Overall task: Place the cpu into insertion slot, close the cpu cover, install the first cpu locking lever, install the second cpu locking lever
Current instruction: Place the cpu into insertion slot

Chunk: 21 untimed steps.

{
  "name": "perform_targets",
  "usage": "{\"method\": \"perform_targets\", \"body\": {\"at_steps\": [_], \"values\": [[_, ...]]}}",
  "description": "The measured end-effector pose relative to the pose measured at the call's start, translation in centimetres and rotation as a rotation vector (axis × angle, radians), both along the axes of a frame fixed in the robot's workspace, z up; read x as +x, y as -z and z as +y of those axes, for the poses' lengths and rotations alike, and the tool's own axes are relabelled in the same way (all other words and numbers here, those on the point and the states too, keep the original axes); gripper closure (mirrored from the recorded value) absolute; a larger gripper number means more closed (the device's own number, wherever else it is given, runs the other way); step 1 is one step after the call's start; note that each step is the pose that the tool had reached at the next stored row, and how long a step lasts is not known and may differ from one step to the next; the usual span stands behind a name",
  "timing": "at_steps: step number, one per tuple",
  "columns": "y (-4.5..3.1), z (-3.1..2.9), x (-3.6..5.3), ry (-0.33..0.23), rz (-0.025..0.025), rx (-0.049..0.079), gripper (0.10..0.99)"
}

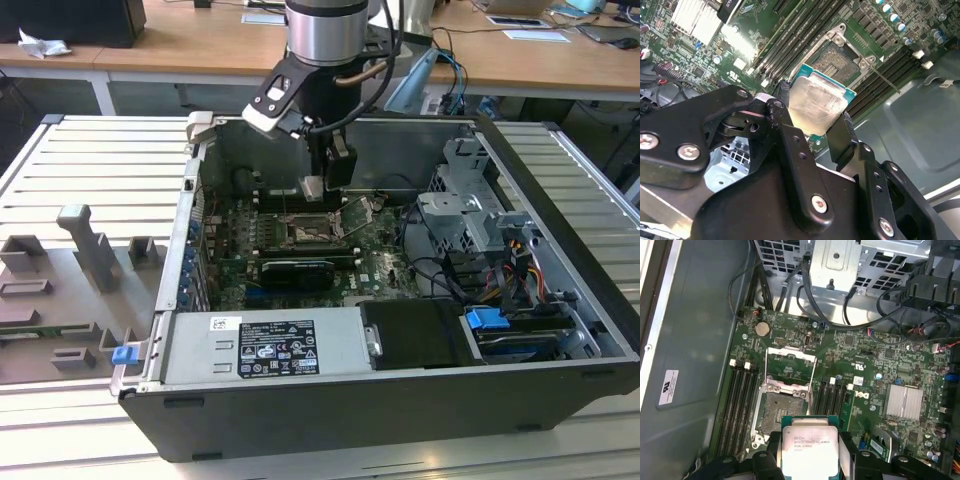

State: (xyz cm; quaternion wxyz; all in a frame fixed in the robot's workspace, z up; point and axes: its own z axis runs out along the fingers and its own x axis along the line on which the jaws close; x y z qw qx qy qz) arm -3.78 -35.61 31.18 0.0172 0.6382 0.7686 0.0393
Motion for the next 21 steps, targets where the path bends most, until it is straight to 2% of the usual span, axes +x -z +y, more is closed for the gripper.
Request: {"method": "perform_targets", "body": {"at_steps": [21], "values": [[0.99,0.00,0.00,0.003,0.0036,0.001,0.545]]}}
